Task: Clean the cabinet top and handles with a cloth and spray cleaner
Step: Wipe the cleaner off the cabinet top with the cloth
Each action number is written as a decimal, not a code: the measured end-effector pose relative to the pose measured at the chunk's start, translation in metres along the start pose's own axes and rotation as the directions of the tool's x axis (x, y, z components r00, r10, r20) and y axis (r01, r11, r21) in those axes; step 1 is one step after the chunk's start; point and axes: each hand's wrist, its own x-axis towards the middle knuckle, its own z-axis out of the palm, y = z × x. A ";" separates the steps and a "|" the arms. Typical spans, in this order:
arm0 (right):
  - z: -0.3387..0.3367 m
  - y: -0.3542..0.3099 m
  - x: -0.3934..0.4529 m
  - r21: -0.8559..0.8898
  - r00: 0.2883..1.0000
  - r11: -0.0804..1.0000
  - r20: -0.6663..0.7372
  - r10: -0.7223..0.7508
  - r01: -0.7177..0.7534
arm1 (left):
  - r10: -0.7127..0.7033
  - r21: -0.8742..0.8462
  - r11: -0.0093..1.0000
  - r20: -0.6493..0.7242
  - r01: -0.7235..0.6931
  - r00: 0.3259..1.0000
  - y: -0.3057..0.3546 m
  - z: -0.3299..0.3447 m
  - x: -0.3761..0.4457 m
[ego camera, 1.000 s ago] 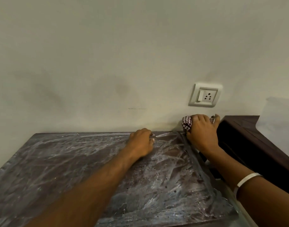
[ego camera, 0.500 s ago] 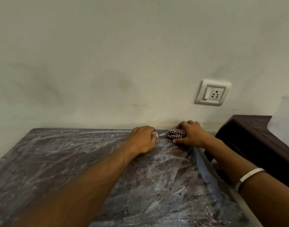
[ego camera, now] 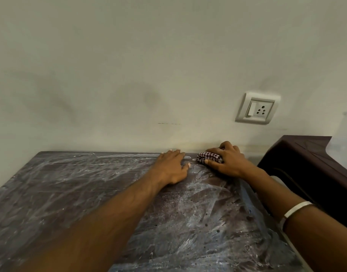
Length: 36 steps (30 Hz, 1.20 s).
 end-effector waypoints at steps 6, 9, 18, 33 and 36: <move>0.010 0.005 0.009 0.110 0.985 0.982 -0.071 0.159 -0.151 | 0.004 0.012 1.000 -0.001 -0.004 1.000 0.000 0.001 0.000; 0.009 -0.004 0.011 0.060 0.986 0.987 -0.068 0.153 -0.149 | 0.009 0.014 1.000 -0.014 -0.009 1.000 0.000 0.003 -0.001; 0.009 0.024 0.011 0.031 0.985 0.987 -0.057 0.161 -0.160 | 0.003 0.002 1.000 -0.013 -0.003 1.000 0.003 0.005 -0.004; 0.006 0.003 -0.004 0.029 0.993 0.995 -0.073 0.094 -0.092 | 0.005 0.002 1.000 -0.047 -0.005 0.999 0.001 0.007 -0.017; 0.011 -0.001 -0.017 0.042 0.996 0.999 -0.089 0.022 -0.019 | 0.002 -0.002 1.000 -0.046 -0.002 0.999 0.002 0.006 -0.020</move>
